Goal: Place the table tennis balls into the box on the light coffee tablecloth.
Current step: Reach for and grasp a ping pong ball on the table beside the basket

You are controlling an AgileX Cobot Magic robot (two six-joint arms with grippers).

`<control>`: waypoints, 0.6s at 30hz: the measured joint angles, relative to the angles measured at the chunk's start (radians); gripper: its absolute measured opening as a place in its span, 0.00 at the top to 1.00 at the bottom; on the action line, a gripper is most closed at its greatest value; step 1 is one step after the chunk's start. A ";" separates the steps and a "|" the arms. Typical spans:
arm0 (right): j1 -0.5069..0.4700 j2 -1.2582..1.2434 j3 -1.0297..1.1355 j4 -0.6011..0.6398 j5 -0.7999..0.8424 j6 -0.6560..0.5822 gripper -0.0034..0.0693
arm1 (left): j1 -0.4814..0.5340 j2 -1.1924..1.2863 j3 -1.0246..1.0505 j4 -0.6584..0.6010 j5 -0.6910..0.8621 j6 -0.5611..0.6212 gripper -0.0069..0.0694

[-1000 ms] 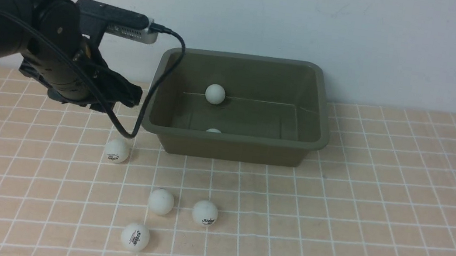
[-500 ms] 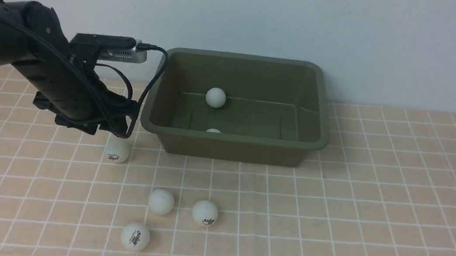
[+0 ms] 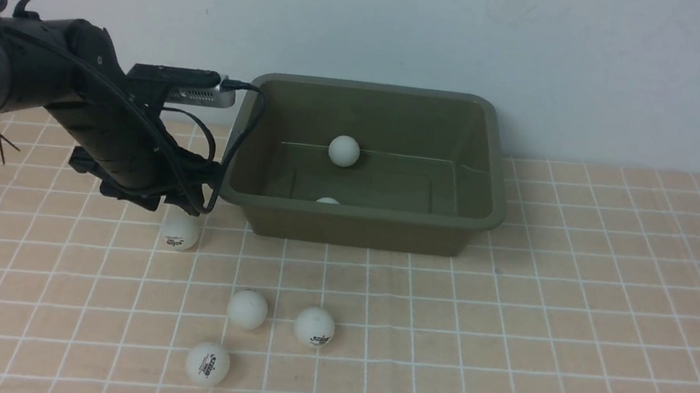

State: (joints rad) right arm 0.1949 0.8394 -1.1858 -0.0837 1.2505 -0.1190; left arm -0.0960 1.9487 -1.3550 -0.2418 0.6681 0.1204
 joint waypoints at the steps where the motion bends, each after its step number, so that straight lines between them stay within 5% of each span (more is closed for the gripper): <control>1: 0.000 0.000 0.000 0.000 0.000 0.000 0.98 | 0.000 0.009 -0.003 0.000 0.000 0.000 0.45; 18: 0.000 0.000 0.001 0.034 0.000 -0.002 0.98 | 0.000 0.073 -0.013 0.009 -0.022 0.006 0.45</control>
State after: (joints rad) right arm 0.1949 0.8394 -1.1847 -0.0497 1.2505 -0.1207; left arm -0.0960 2.0222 -1.3676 -0.2325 0.6456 0.1261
